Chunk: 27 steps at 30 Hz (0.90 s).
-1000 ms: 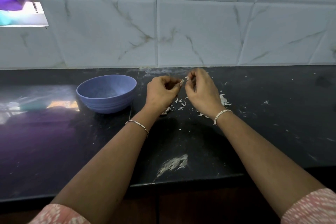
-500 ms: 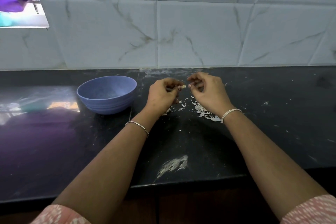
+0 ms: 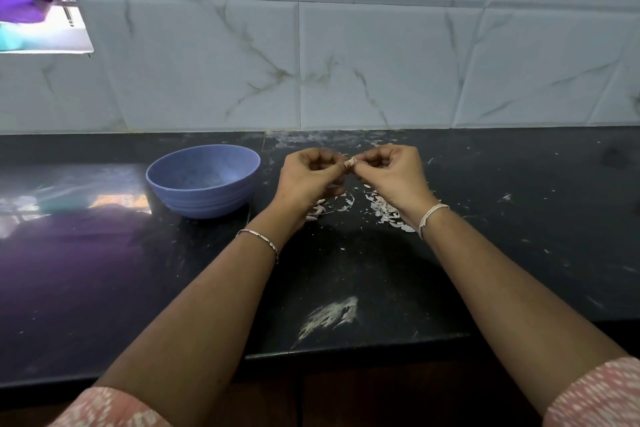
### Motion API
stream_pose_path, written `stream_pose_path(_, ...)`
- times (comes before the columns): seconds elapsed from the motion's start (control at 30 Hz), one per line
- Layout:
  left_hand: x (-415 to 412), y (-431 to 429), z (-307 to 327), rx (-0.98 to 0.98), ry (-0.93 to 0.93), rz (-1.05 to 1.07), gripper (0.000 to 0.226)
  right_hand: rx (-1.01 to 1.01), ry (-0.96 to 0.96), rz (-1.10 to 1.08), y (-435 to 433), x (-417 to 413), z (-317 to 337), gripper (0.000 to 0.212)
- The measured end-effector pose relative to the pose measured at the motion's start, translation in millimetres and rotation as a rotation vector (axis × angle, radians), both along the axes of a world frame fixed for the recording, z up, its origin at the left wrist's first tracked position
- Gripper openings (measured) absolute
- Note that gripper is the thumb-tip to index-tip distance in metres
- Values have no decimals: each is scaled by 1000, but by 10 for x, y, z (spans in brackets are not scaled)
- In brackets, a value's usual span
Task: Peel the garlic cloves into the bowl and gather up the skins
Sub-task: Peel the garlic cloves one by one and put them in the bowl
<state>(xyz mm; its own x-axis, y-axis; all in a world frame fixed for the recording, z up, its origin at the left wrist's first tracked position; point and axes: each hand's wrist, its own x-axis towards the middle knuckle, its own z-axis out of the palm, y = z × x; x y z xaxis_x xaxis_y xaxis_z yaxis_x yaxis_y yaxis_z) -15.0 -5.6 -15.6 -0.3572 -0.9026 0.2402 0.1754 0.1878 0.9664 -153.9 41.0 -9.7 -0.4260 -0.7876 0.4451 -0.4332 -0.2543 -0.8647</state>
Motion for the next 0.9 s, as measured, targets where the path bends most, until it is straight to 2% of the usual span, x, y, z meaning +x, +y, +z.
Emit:
stream_pose_path(0.3,-2,27,17,69,75,-53,5,-35,-108,27,32,46,48,8)
stream_pose_path(0.43,-1,25,33,116,139,-32,12,-83,57,19,19,48,18,4)
stream_pose_path(0.53,14,26,42,146,181,-71,6,-101,190,2,13,35,9,8)
stream_pose_path(0.63,20,26,41,164,173,-133,12,-112,243,-36,14,8,12,13)
stream_pose_path(0.8,17,10,22,138,159,-106,18,-80,181,-26,-6,9,21,18)
stream_pose_path(0.9,1,-27,6,-15,51,10,16,-44,96,14,-14,-9,15,12)
